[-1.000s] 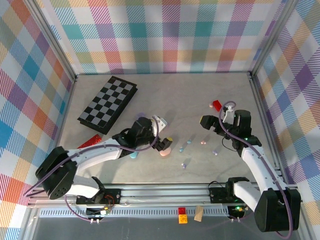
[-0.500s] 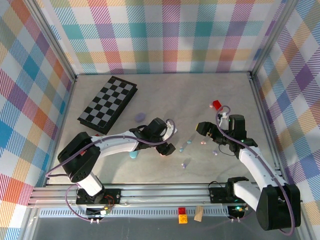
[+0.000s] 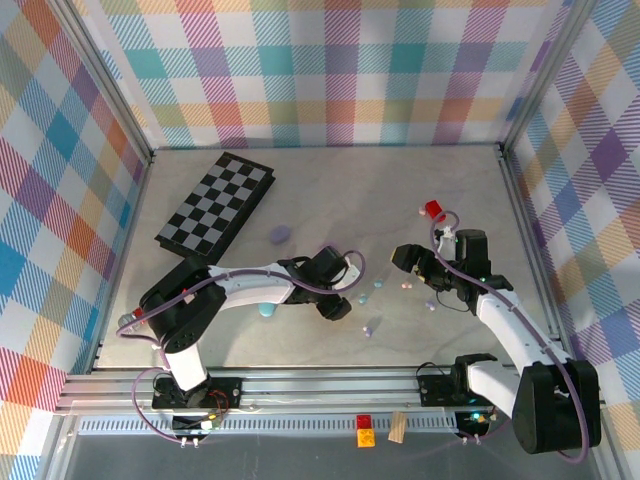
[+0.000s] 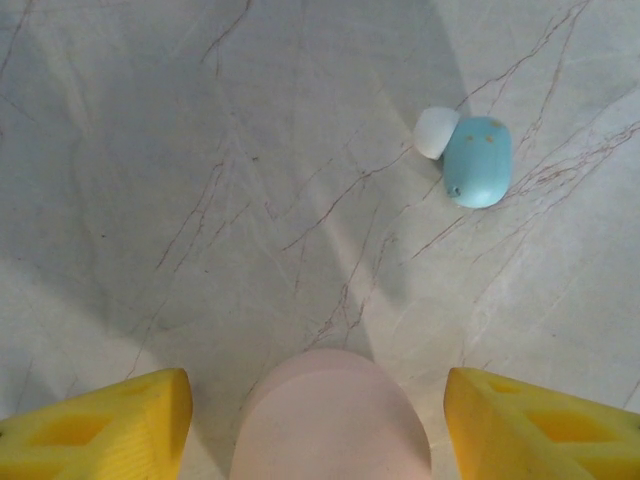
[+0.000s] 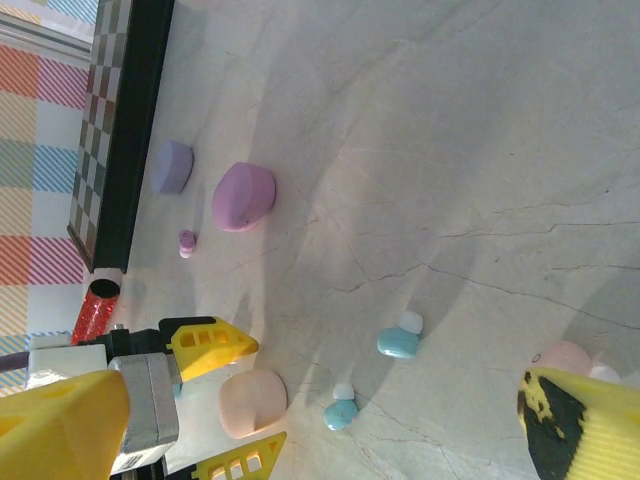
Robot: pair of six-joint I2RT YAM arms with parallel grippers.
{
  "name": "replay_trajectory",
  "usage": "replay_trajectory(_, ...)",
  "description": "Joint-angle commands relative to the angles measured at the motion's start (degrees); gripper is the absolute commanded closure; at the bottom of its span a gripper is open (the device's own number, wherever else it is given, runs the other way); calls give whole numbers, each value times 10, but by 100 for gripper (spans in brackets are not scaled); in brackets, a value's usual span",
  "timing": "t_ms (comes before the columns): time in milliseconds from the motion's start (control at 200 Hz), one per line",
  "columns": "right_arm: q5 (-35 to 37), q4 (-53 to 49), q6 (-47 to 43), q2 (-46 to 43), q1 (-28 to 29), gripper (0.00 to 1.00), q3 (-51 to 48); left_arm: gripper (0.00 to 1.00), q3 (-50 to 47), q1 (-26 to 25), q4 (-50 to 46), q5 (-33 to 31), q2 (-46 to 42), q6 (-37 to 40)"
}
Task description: Insert wireless bluetooth earbuds into charging case
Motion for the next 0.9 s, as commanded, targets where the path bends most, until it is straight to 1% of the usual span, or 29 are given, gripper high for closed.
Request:
replay_trajectory(0,-7,-2,6,1,4,1,11,34,5,-8,-19,-13,5,-4)
replay_trajectory(160,-8,3,6,4,9,1,15,34,-11,-7,-17,-29,-1,-1)
replay_trajectory(370,1,2,0,13,22,1,22,34,-41,-8,-7,-24,-26,6)
replay_trajectory(435,2,5,1,17,24,1,23,42,-49,-8,-2,-24,-31,7)
replay_trajectory(500,1,7,3,21,26,1,22,46,-55,-8,2,-19,-34,6)
replay_trajectory(600,2,14,5,27,30,1,24,47,-61,-8,9,-15,-33,2)
replay_trajectory(695,5,13,3,29,34,1,27,55,-63,-8,12,-15,-33,0)
replay_trajectory(750,7,11,3,28,35,1,27,57,-65,-8,13,-15,-37,1)
replay_trajectory(860,10,7,3,25,35,1,27,59,-69,-8,23,-13,-51,2)
replay_trajectory(895,10,7,4,25,36,1,27,61,-69,-8,26,-12,-54,4)
